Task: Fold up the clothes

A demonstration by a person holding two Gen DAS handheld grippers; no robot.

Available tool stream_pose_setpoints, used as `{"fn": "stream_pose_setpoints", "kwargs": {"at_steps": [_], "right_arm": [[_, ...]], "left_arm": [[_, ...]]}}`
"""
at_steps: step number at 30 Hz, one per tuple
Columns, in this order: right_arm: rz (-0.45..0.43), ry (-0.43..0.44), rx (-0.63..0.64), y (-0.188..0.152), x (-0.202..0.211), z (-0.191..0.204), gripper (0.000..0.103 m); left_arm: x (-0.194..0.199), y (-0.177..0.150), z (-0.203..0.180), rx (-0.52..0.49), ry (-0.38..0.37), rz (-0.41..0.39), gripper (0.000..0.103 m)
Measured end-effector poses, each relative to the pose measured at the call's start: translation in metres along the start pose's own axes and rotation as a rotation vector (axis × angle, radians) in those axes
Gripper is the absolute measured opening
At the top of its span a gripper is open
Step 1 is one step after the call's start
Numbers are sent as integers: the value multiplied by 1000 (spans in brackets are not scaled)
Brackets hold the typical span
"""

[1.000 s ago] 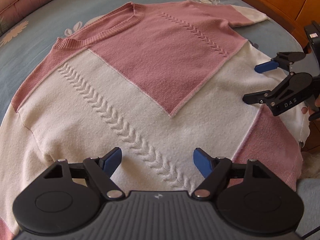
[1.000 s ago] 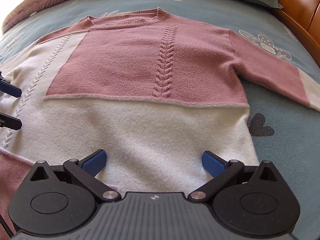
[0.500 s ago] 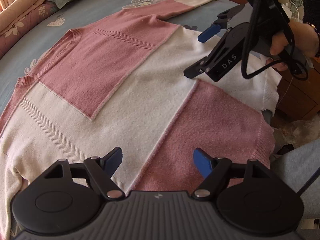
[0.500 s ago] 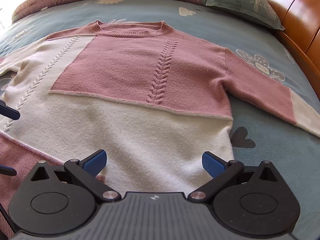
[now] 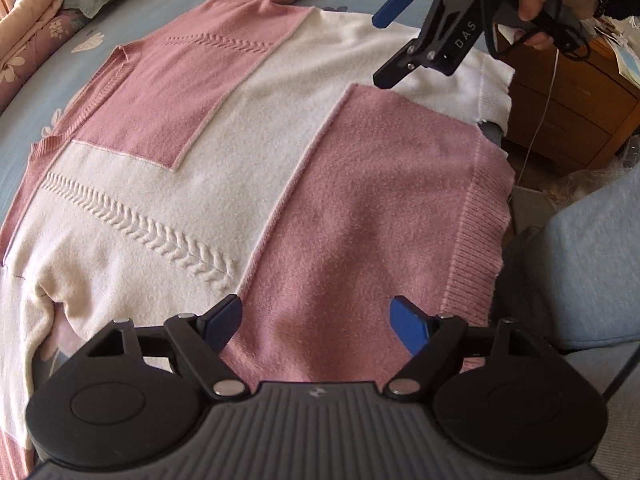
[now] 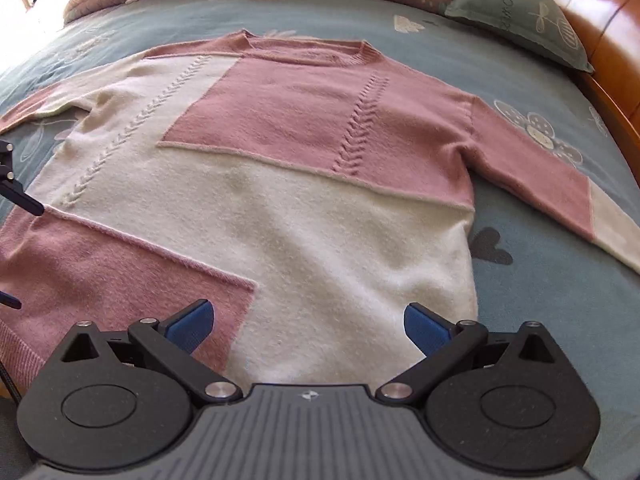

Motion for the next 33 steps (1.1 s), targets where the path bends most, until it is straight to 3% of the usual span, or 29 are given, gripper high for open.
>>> {"fn": "stream_pose_setpoints", "kwargs": {"at_steps": [4, 9, 11, 14, 17, 19, 23, 26, 29, 33], "right_arm": [[13, 71, 30, 13, -24, 26, 103], [111, 57, -114, -20, -21, 15, 103], [152, 42, -107, -36, -15, 15, 103], [163, 34, -31, -39, -6, 28, 103], [92, 39, 49, -24, 1, 44, 103], [55, 53, 112, -12, -2, 60, 103], [63, 58, 155, -10, -18, 75, 103], [70, 61, 125, -18, -18, 72, 103], [79, 55, 121, -30, -13, 69, 103], [114, 44, 121, -32, -10, 69, 103]], "left_arm": [[-11, -5, 10, 91, 1, 10, 81], [1, -44, 5, 210, -28, 73, 84], [6, -53, 2, 222, -38, 94, 84], [12, -43, 3, 172, -16, 58, 84], [14, -21, 5, 66, 30, -28, 84], [11, -5, 0, -11, 20, -77, 84], [3, 4, -28, -165, -51, -113, 83], [-4, -15, -43, -127, -151, -45, 84], [3, -36, -51, -67, -182, -15, 85], [13, -46, -52, -71, -187, 20, 85]]}}
Point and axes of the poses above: each gripper's, at about its wrist camera, not at the fingertips, and x roughly against the way its jaws point, z to its left, y to its top, the point moved 10 cm from there along -x, roughly the way its jaws point, and after that the axes turned 6 degrees about z, right-handed, at the moved point
